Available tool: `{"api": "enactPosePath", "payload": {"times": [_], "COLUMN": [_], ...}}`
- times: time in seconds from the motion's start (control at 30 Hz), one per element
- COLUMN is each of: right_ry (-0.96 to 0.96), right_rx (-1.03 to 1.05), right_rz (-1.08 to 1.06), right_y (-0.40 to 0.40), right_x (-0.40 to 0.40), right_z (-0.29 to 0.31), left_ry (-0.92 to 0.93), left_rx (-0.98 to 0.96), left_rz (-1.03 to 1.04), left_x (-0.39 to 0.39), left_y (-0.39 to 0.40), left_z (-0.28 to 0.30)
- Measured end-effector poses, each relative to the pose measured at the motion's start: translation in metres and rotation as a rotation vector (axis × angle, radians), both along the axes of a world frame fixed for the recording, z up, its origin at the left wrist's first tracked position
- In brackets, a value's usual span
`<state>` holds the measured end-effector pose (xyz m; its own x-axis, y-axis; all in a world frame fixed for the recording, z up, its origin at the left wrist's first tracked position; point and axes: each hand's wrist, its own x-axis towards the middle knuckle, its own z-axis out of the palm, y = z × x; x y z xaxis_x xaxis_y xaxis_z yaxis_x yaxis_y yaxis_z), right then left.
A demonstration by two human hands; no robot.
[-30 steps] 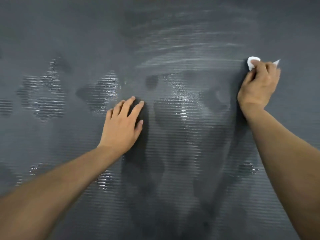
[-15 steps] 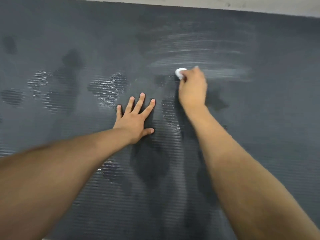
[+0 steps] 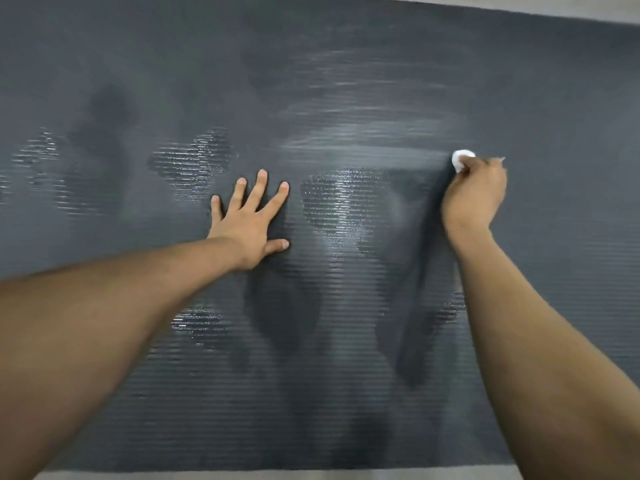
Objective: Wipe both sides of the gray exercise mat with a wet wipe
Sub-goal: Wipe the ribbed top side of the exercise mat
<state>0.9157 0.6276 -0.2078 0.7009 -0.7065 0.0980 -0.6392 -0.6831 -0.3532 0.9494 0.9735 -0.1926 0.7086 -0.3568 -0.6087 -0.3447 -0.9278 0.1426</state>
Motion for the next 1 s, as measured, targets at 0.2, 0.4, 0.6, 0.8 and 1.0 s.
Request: {"api": "enactPosePath", "payload": {"times": [0.2, 0.4, 0.6, 0.8, 1.0], "right_ry": [-0.061, -0.010, 0.093, -0.049, -0.030], "right_rx": [0.245, 0.009, -0.013, 0.039, 0.050], "right_rz": [0.512, 0.577, -0.011, 0.112, 0.255], "right_y": [0.196, 0.126, -0.003, 0.045, 0.035], "right_x": [0.027, 0.001, -0.028, -0.016, -0.027], "right_z": [-0.007, 0.000, 0.005, 0.006, 0.007], "left_ry": [0.010, -0.006, 0.007, 0.009, -0.011], "left_rx": [-0.003, 0.007, 0.003, 0.003, 0.005], "left_rz": [0.012, -0.001, 0.005, 0.001, -0.009], "left_x": [0.002, 0.002, 0.002, 0.001, 0.002], "left_y": [-0.001, 0.001, 0.001, 0.002, 0.002], "left_z": [0.000, -0.002, -0.002, -0.004, -0.004]}}
